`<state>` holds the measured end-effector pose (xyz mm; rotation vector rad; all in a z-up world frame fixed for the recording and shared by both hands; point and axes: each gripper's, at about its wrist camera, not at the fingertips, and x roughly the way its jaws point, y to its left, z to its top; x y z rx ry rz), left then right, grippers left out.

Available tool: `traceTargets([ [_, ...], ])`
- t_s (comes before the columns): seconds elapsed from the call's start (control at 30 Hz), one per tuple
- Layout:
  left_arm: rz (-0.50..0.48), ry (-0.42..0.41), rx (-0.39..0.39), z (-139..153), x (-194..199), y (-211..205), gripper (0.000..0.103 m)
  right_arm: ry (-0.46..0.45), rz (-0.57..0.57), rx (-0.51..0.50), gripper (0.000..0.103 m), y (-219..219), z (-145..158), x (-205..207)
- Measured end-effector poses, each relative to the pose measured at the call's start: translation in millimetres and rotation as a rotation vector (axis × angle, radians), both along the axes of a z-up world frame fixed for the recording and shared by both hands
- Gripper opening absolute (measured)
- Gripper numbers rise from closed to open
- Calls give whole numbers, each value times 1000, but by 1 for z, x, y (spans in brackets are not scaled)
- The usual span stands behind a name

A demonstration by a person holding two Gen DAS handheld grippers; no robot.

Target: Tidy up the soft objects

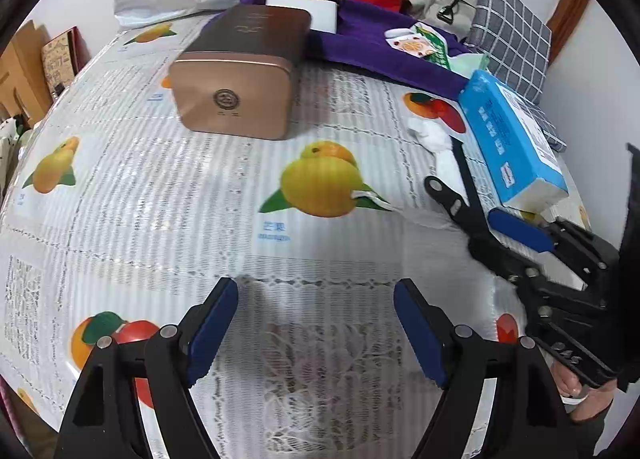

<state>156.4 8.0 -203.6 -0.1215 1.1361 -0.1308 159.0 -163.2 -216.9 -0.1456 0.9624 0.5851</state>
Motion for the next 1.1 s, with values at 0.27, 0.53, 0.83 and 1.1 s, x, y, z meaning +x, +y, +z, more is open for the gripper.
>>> traceTargets([
  [0.27,-2,-6,-19,0,2,5,79,-41,-20,-2,19,-9,7,-1],
  [0.53,-97,-2,-58,-1,4,-28,79,-79,-87,75,19,-45,34,-28],
  [0.83,-188,3,-22,-5,1,-79,99,-37,-197,56,19,-89,18,-50],
  [1.1,-192,-63,173,-16,-5,-117,102,2,-278,54,19,-107,0,-56],
])
